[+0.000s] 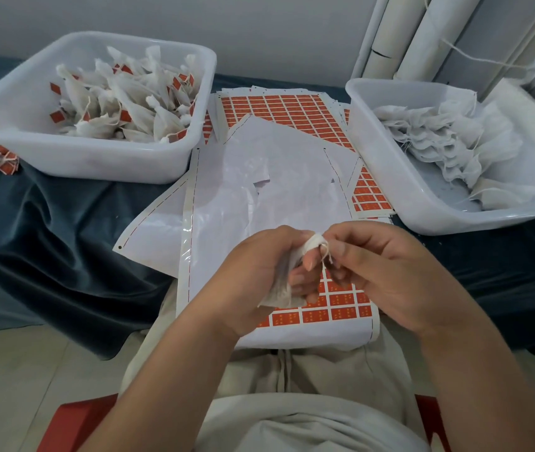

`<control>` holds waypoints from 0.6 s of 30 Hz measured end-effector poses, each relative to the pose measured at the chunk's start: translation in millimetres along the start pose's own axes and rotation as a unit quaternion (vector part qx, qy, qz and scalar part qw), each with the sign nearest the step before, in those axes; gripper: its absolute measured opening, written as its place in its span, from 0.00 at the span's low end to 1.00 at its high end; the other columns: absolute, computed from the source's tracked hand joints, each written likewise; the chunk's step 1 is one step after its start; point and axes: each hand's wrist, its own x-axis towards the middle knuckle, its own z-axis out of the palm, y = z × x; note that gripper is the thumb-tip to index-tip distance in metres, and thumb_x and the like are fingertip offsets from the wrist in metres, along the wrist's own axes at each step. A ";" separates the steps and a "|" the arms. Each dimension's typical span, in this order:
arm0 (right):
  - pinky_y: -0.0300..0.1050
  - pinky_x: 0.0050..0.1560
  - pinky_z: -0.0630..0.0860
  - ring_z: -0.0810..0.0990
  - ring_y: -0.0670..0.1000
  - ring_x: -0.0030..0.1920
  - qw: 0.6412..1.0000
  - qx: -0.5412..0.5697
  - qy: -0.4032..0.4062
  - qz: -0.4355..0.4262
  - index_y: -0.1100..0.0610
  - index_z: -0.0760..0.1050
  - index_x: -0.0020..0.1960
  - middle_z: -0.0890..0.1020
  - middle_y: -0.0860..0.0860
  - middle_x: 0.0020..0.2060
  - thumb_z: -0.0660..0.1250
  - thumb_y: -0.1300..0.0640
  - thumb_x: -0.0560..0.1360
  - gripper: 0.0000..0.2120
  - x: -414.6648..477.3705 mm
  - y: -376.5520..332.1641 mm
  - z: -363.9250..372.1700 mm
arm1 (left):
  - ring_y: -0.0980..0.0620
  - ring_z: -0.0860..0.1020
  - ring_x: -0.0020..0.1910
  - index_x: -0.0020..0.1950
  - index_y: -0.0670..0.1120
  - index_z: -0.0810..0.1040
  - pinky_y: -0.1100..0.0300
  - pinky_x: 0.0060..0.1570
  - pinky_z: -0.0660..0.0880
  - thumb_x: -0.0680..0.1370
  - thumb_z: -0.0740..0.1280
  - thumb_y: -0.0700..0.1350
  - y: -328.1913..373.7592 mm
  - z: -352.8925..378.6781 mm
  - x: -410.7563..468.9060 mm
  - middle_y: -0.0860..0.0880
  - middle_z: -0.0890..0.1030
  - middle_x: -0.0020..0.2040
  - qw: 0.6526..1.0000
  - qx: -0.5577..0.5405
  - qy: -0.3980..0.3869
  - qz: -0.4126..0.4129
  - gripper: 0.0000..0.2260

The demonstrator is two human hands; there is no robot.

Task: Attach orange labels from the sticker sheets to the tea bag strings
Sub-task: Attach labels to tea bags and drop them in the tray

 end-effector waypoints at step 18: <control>0.32 0.46 0.79 0.85 0.45 0.46 0.968 -0.141 0.152 -0.143 0.44 0.83 0.46 0.86 0.43 0.43 0.73 0.58 0.78 0.09 -4.5 -5.7 31.4 | 0.54 0.67 0.28 0.33 0.48 0.75 0.58 0.40 0.74 0.81 0.57 0.47 -0.5 -17.7 0.9 0.51 0.69 0.28 0.998 -0.040 -0.034 0.026 0.17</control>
